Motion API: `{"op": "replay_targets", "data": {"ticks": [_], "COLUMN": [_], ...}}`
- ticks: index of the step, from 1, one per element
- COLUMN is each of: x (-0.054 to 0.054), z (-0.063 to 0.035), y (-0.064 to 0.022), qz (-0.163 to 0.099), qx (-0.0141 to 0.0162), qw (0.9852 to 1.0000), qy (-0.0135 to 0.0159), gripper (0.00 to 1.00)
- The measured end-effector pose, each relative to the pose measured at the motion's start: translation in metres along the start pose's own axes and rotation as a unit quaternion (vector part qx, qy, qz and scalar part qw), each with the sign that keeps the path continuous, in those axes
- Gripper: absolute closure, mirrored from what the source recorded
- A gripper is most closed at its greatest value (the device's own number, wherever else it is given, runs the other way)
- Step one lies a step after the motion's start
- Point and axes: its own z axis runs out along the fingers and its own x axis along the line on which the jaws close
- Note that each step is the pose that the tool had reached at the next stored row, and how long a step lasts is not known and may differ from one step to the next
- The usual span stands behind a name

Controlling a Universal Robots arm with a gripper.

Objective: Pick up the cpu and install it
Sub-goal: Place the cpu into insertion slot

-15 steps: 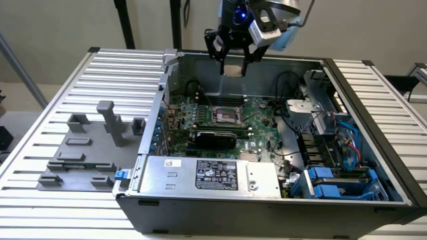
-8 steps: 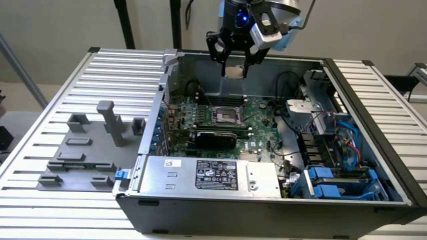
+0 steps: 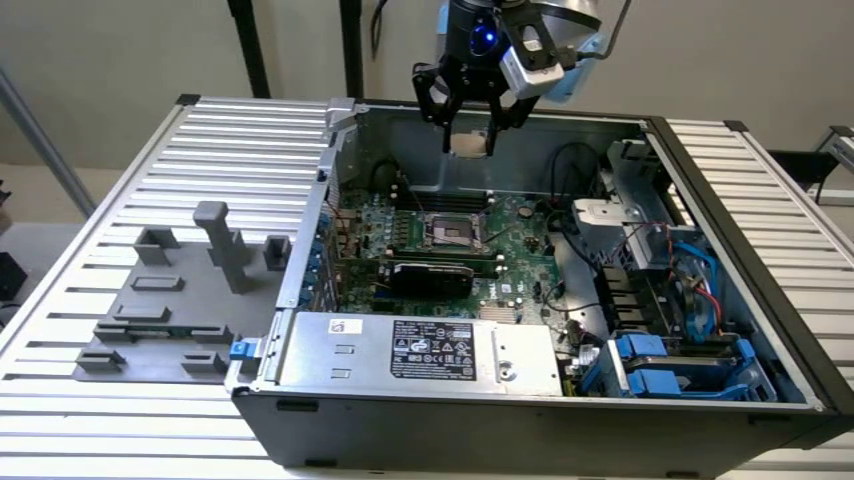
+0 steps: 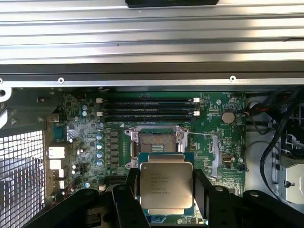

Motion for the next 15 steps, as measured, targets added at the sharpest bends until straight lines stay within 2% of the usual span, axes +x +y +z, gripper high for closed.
{"op": "replay_targets", "data": {"ticks": [11,15], "x": [0.0,0.0], "z": [0.0003,0.0016], "y": [0.0,-0.0001], "qz": [0.001,0.031], "qx": [0.0004,0.0006], "qw": [1.0,0.9995], "qy": [0.0004,-0.0003], "gripper": [0.45,0.45]}}
